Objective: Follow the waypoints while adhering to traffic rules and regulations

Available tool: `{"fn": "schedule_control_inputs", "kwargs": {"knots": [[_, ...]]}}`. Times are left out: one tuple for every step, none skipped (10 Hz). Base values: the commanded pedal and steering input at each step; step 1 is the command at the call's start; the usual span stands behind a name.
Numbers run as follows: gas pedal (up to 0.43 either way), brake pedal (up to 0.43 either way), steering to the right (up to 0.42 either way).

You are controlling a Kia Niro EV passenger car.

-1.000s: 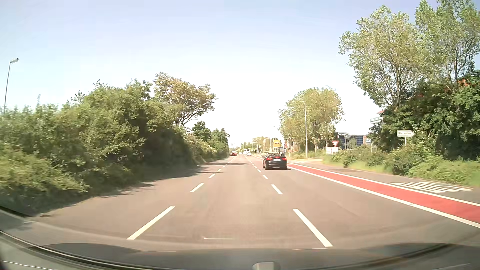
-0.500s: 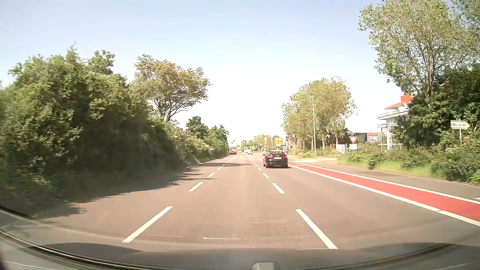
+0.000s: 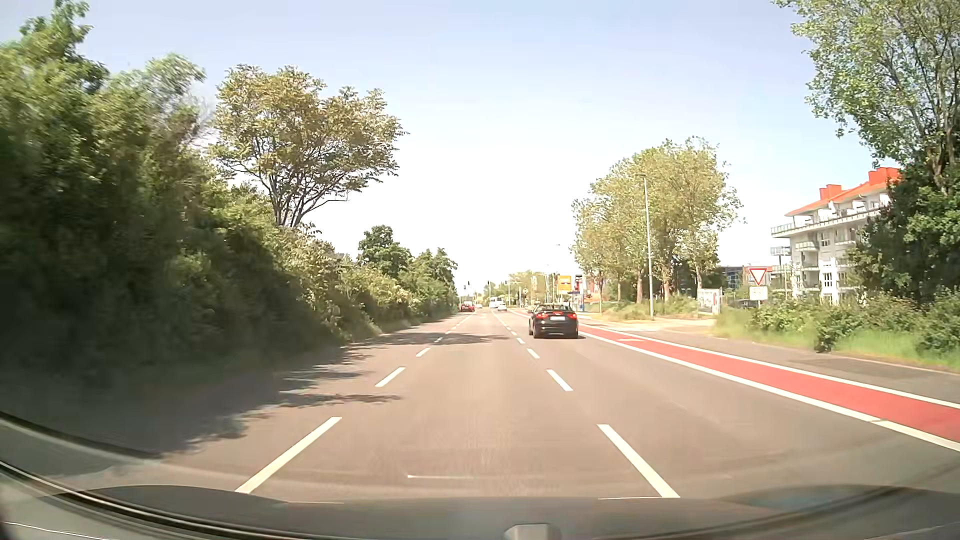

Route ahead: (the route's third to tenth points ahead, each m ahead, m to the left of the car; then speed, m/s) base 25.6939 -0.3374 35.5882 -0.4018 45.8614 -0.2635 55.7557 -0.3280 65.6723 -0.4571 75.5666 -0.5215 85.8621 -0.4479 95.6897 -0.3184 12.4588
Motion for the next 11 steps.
{"fn": "schedule_control_inputs", "kwargs": {"knots": [[0.059,0.0,-0.001],[0.059,0.0,-0.002],[0.059,0.0,-0.002],[0.059,0.0,-0.001],[0.059,0.0,-0.002],[0.059,0.0,-0.001],[0.059,0.0,-0.002],[0.059,0.0,-0.002],[0.059,0.0,-0.002],[0.059,0.0,-0.001],[0.059,0.0,-0.002]]}}
